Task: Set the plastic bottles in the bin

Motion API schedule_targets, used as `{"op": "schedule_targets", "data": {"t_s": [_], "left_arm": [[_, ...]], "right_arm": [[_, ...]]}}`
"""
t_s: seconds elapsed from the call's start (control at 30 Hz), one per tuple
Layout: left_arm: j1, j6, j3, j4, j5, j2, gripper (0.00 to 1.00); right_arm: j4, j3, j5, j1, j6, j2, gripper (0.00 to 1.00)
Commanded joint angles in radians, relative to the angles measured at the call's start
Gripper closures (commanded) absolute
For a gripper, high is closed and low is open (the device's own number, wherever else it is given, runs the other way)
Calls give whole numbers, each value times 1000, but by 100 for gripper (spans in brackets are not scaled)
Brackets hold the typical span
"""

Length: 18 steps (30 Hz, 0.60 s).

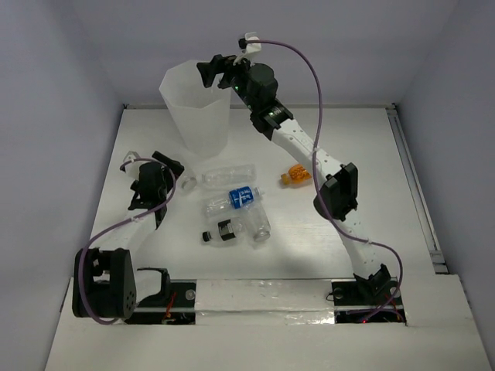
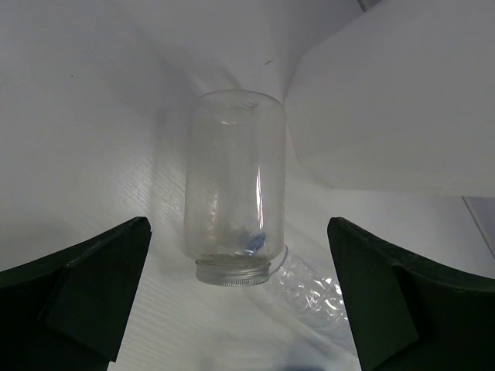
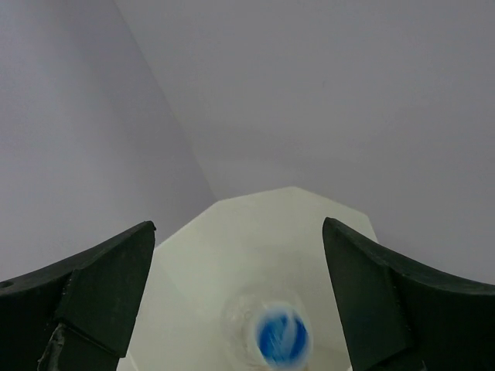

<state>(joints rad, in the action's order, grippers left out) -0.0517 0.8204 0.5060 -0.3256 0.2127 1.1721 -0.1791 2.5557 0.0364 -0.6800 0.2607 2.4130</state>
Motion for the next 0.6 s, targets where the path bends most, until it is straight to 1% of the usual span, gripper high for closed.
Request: {"op": "schedule_targets", "data": {"t_s": [0.0, 0.03, 0.07, 0.1, 0.13, 0.17, 0.2, 0.23, 0.27, 0.3, 0.33, 0.37, 0.4, 0.43, 0.47, 0.5, 0.53, 0.57], "left_arm": [[18, -13, 66, -55, -27, 62, 1], [18, -15, 81, -59, -32, 83, 1], [18, -17, 92, -61, -33, 122, 1], [18, -24, 101, -62, -33, 141, 1], [18, -29, 121, -63, -33, 159, 1], [18, -30, 130, -61, -30, 178, 1], [18, -39, 140, -61, -26, 210, 1], [18, -44, 153, -62, -29, 224, 1], [18, -47, 160, -64, -30, 238, 1], [18, -49, 164, -69, -30, 263, 1], [18, -52, 173, -75, -32, 274, 1], [18, -52, 177, -81, -38, 287, 1], [18, -53, 183, -85, -39, 313, 1], [18, -56, 189, -89, -42, 326, 1], [18, -63, 203, -89, -42, 340, 1], [18, -67, 207, -90, -39, 366, 1], [18, -67, 209, -92, -36, 379, 1], [18, -67, 212, -96, -33, 391, 1]], "right_arm": [[-66, -92, -27, 0, -77, -184, 6], [-71, -179, -27, 0, -86, -218, 6], [-79, -231, -27, 0, -106, -292, 5], [-95, -285, -29, 0, -112, -331, 5], [-102, -398, -9, 0, -115, -371, 5], [-108, -457, 6, 0, -113, -411, 6], [-109, -512, 25, 10, -110, -490, 7], [-102, -563, 70, 10, -106, -527, 13], [-85, -648, 98, 19, -89, -563, 16], [-53, -691, 127, 19, -75, -630, 22], [-45, -739, 163, 29, -57, -667, 37], [-43, -850, 169, 46, -10, -704, 42], [-63, -915, 169, 56, 17, -742, 48], [-77, -980, 165, 65, 40, -820, 56], [-91, -1043, 165, 74, 72, -857, 56], [-100, -1153, 166, 85, 86, -891, 56], [-97, -1199, 193, 85, 95, -948, 50], [-79, -1233, 204, 97, 118, -969, 45]]}}
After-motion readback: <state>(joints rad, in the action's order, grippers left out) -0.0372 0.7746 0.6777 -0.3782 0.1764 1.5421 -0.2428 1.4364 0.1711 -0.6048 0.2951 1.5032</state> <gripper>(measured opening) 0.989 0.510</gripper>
